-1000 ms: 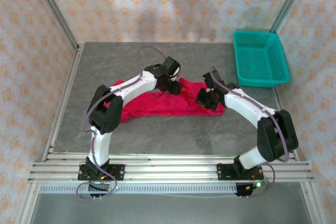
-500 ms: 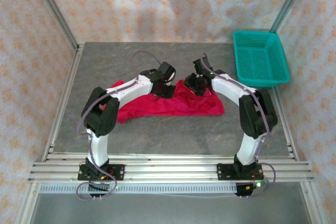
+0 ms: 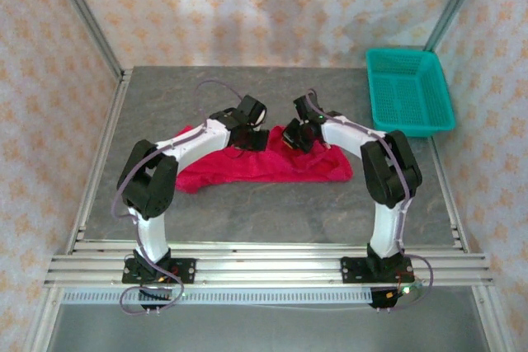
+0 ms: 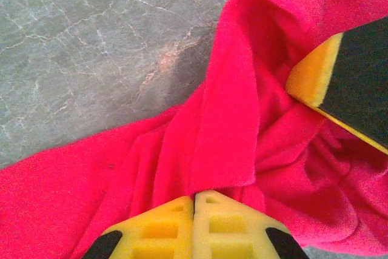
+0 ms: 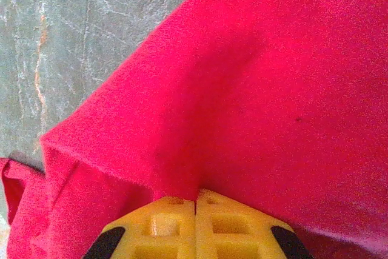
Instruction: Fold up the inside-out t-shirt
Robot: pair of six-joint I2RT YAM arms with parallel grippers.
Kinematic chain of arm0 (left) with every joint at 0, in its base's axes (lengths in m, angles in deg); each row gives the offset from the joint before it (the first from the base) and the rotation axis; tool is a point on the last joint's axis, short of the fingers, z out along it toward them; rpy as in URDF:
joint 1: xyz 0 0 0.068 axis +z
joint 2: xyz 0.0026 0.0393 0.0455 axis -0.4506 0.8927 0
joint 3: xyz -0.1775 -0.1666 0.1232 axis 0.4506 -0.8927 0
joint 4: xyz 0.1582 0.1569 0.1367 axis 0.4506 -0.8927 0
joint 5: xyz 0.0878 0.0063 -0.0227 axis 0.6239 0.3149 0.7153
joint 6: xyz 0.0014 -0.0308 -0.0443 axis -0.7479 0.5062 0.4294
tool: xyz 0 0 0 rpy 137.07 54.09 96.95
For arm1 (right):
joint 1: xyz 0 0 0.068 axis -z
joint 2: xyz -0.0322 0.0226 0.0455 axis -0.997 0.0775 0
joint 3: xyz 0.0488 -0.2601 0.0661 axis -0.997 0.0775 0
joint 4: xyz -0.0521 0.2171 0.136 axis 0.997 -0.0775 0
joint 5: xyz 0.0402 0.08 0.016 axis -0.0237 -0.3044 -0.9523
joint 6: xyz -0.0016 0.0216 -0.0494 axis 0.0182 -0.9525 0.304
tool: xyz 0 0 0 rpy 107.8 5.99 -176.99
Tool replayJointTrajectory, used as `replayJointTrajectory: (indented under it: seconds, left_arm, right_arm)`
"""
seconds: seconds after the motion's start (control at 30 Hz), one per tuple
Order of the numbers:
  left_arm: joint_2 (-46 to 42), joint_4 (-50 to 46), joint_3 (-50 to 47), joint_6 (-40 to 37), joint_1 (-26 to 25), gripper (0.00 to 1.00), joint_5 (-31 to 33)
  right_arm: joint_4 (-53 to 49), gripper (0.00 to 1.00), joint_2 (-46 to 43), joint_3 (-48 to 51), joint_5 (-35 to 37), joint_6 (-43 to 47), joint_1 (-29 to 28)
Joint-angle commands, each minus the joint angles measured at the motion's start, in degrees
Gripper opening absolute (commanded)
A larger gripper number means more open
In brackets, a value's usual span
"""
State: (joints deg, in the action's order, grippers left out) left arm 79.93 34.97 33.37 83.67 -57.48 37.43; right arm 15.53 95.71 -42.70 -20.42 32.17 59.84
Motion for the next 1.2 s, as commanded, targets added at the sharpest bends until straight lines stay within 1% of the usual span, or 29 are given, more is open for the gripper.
replayJointTrajectory:
  seconds: [0.0,0.1,0.27,0.37,0.47,0.5,0.57,0.63,0.7,0.8,0.93,1.03,1.17]
  left_arm:
    - [0.29,2.46,-1.29,1.43,-0.28,0.06,-1.17]
    - [1.27,3.0,-1.84,1.7,-0.28,0.04,-0.78]
    - [3.17,2.94,-2.28,1.65,-0.33,0.02,0.01]
    - [2.79,2.69,-2.38,1.56,-0.27,0.01,0.2]
    - [2.15,2.59,-2.29,1.65,-0.32,0.01,-0.16]
    - [2.08,2.62,-2.27,1.78,-0.28,0.0,-0.34]
    - [2.06,2.75,-2.37,2.09,-0.46,0.01,-1.07]
    - [0.04,2.87,-2.38,2.26,-0.87,0.01,-1.17]
    - [-0.46,2.76,-2.29,2.26,-1.25,0.0,-1.04]
    - [-0.78,2.5,-2.21,2.31,-1.56,0.0,-0.92]
    - [-0.78,2.33,-2.11,2.36,-1.7,0.0,-0.82]
    - [-0.78,2.22,-2.11,2.27,-1.72,0.0,-0.66]
    - [-0.78,2.15,-2.51,2.18,-1.67,0.0,-0.46]
  right_arm:
    - [-5.59,0.0,-8.15,-3.8,0.78,3.1,-0.1]
    - [-9.54,0.0,-14.09,-5.19,1.0,5.08,0.28]
    - [-10.25,0.0,-22.79,-3.09,-0.25,5.2,3.07]
    - [-10.73,0.0,-25.31,0.02,-0.04,5.87,5.28]
    - [-10.18,0.01,-25.66,4.76,1.52,6.38,7.71]
    - [-9.68,0.05,-25.35,6.17,2.38,6.81,8.3]
    - [-11.12,0.24,-23.76,7.17,5.94,9.27,8.7]
    - [-13.86,0.3,-21.89,6.37,7.98,11.17,8.66]
    - [-15.07,0.33,-21.72,5.94,9.15,12.08,7.81]
    - [-16.25,0.33,-23.3,4.75,12.33,12.82,4.28]
    - [-17.91,0.28,-24.2,3.79,13.48,12.55,-2.67]
    - [-16.9,0.28,-24.86,6.69,13.78,11.13,-7.0]
    - [-13.59,0.32,-24.48,11.39,12.44,8.45,-8.78]
